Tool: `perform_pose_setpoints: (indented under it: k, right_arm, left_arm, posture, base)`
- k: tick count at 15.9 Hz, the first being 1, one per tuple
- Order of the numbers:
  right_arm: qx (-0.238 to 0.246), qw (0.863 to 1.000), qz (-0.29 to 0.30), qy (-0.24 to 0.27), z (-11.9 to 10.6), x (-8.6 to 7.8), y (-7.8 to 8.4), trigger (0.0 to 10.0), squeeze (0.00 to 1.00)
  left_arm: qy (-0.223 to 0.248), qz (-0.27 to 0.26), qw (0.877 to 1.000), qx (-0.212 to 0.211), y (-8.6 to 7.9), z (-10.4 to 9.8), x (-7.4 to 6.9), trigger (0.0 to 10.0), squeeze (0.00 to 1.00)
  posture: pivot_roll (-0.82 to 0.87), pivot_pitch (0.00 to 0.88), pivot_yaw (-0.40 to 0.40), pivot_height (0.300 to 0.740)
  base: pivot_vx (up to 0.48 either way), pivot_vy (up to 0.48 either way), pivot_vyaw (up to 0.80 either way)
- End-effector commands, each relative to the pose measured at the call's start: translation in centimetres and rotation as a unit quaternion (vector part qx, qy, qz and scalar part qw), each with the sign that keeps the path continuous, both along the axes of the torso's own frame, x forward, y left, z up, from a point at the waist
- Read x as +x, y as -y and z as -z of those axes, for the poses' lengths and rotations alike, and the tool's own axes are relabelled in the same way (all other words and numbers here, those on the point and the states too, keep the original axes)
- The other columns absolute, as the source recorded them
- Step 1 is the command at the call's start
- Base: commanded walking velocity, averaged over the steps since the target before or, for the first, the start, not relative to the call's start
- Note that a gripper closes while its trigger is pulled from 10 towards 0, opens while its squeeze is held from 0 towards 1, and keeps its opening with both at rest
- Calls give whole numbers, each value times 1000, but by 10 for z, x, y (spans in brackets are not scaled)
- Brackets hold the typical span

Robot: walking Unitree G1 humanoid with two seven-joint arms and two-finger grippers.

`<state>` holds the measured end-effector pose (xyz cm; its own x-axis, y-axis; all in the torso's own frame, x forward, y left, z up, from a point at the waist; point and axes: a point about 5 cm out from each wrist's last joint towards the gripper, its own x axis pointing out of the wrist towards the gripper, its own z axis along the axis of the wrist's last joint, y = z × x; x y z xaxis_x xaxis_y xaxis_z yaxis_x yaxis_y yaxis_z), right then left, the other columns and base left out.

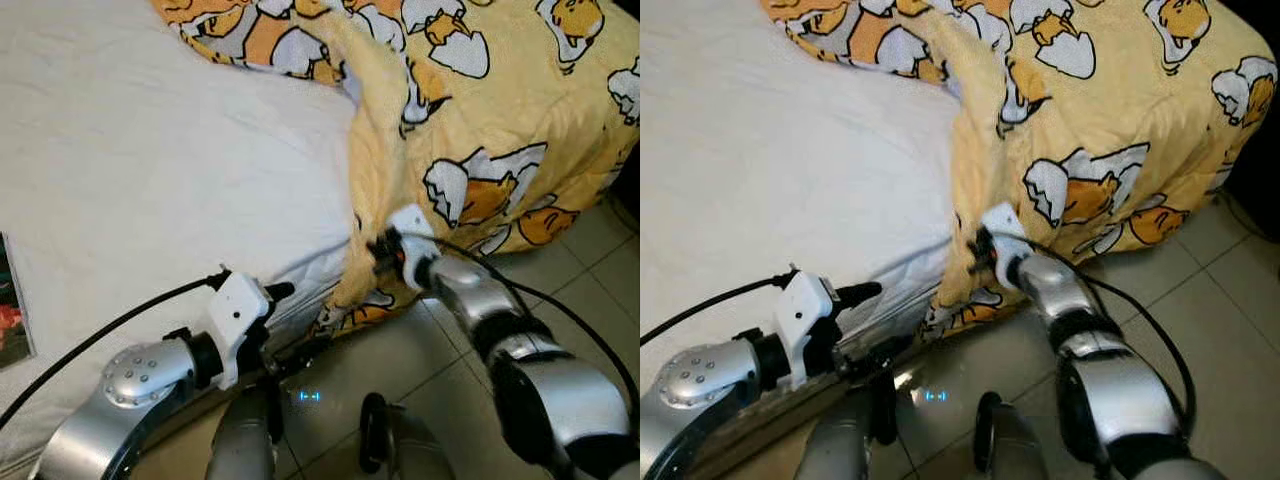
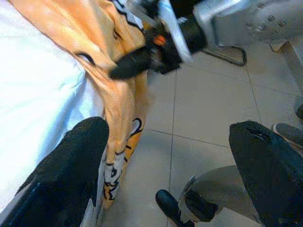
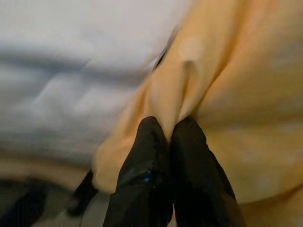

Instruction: Clean up the room

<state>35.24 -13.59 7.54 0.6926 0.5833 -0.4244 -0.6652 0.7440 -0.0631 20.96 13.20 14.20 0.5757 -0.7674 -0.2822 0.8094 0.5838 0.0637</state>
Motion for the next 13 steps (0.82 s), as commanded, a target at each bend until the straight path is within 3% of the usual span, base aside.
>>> perform_pose_setpoints:
  k: [1,3,4,6,7,10,13]
  right_arm:
    - [-22,997,-66,-34,16,-16,6,0,0]
    - [-53,989,-124,-65,28,-31,17,0,0]
    - [-95,973,-181,-112,46,-54,35,0,0]
    - [-105,965,-197,-137,55,-67,46,0,0]
    - [-118,952,-218,-179,69,-91,60,0,0]
    - [-105,937,-247,-221,83,-123,63,0,0]
    - [-93,941,-244,-216,87,-132,56,0,0]
  left_arm:
    - [-3,10,1000,3,3,3,-1,10000,0]
    - [-2,13,1000,2,4,3,-1,10000,0]
    - [-3,17,1000,1,6,4,-1,10000,0]
    - [-2,19,1000,0,7,5,-1,10000,0]
    - [-2,20,1000,-1,9,5,-2,10000,0]
    - [-3,22,1000,-4,10,6,-4,10000,0]
    - [-2,23,1000,-4,11,7,-4,10000,0]
  posture:
    - [172,280,-4,740]
    - [169,282,-2,740]
    - [164,282,-6,740]
    - [160,283,-12,740]
    - [160,281,-15,740]
    - [155,284,-16,740]
    - [157,283,-11,740]
  base:
    - [0,0,0]
    - [0,0,0]
    - [0,0,0]
    - [0,0,0]
    - [0,0,0]
    - [0,0,0]
    - [0,0,0]
